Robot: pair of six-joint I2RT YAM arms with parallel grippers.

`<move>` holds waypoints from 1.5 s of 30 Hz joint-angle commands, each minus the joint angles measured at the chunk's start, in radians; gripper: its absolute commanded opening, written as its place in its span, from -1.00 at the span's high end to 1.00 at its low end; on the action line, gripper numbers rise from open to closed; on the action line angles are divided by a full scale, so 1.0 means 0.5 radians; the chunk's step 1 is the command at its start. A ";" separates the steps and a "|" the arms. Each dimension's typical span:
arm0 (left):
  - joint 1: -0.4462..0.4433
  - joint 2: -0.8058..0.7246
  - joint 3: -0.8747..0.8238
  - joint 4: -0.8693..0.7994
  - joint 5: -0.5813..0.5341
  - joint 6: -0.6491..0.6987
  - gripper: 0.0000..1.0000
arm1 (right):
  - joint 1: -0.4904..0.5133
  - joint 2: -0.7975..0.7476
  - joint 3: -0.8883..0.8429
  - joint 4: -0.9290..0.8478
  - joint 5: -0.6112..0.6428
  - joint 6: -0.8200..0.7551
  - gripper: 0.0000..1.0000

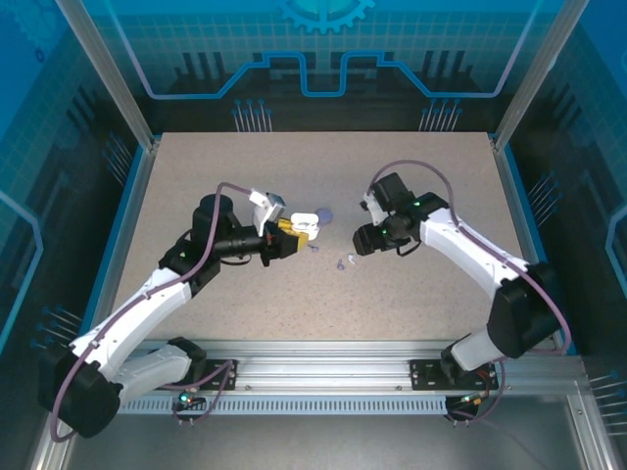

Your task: Insert wireless bluetooth earbuds into charging case

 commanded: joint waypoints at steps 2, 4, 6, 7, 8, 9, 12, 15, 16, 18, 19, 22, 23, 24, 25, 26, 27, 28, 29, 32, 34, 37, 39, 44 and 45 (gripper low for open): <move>0.012 -0.096 -0.084 0.005 -0.043 -0.043 0.92 | -0.014 0.167 -0.013 0.108 -0.139 0.022 -0.24; 0.011 -0.138 -0.136 0.026 -0.057 -0.072 0.91 | -0.009 0.259 0.002 0.133 -0.149 0.018 -0.24; 0.011 -0.164 -0.164 0.034 -0.067 -0.085 0.90 | 0.001 0.351 0.035 0.138 -0.182 0.008 -0.24; 0.013 -0.173 -0.175 0.034 -0.070 -0.091 0.90 | 0.011 0.396 0.054 0.143 -0.193 0.006 -0.23; 0.011 -0.180 -0.182 0.035 -0.074 -0.095 0.90 | 0.020 0.434 0.071 0.148 -0.198 0.005 -0.23; 0.011 -0.189 -0.187 0.035 -0.076 -0.093 0.90 | 0.030 0.477 0.094 0.151 -0.202 0.006 -0.23; 0.011 -0.200 -0.197 0.034 -0.080 -0.098 0.90 | 0.063 0.582 0.156 0.170 -0.203 0.015 -0.21; 0.011 -0.203 -0.197 0.033 -0.079 -0.098 0.90 | 0.084 0.669 0.219 0.159 -0.147 0.045 -0.18; 0.011 -0.203 -0.197 0.036 -0.077 -0.096 0.90 | 0.090 0.693 0.235 0.161 -0.135 0.059 -0.17; 0.011 -0.201 -0.197 0.035 -0.076 -0.096 0.90 | 0.098 0.729 0.263 0.153 -0.115 0.075 -0.12; 0.011 -0.203 -0.200 0.036 -0.079 -0.096 0.90 | 0.105 0.747 0.278 0.142 -0.089 0.082 -0.10; 0.011 -0.200 -0.200 0.039 -0.080 -0.093 0.90 | 0.127 0.795 0.310 0.105 -0.012 0.092 -0.10; 0.012 -0.200 -0.200 0.038 -0.080 -0.091 0.90 | 0.134 0.809 0.318 0.100 0.001 0.095 -0.10; 0.011 -0.200 -0.200 0.037 -0.080 -0.091 0.90 | 0.137 0.823 0.325 0.093 0.012 0.098 -0.10; 0.011 -0.197 -0.200 0.039 -0.078 -0.090 0.90 | 0.142 0.839 0.334 0.087 0.027 0.101 -0.10; 0.013 -0.197 -0.203 0.036 -0.080 -0.090 0.90 | 0.146 0.852 0.342 0.080 0.037 0.104 -0.09; 0.013 -0.197 -0.203 0.037 -0.079 -0.090 0.90 | 0.152 0.867 0.353 0.075 0.046 0.107 -0.09; 0.011 -0.197 -0.203 0.043 -0.079 -0.091 0.90 | 0.155 0.881 0.361 0.072 0.055 0.114 -0.06; 0.012 -0.196 -0.203 0.043 -0.077 -0.091 0.90 | 0.156 0.888 0.368 0.065 0.062 0.122 -0.05; 0.011 -0.197 -0.203 0.041 -0.077 -0.093 0.90 | 0.157 0.906 0.380 0.063 0.071 0.145 -0.02; 0.014 -0.200 -0.206 0.038 -0.078 -0.090 0.90 | 0.165 0.920 0.388 0.057 0.084 0.153 -0.01; 0.013 -0.200 -0.206 0.036 -0.080 -0.086 0.90 | 0.175 0.945 0.401 0.035 0.107 0.162 0.00; 0.014 -0.200 -0.206 0.039 -0.081 -0.082 0.90 | 0.177 0.959 0.406 0.029 0.118 0.171 0.00; 0.014 -0.200 -0.209 0.041 -0.081 -0.080 0.89 | 0.186 0.993 0.427 0.028 0.117 0.186 0.07; 0.014 -0.200 -0.209 0.042 -0.083 -0.081 0.90 | 0.189 1.000 0.429 0.029 0.120 0.192 0.11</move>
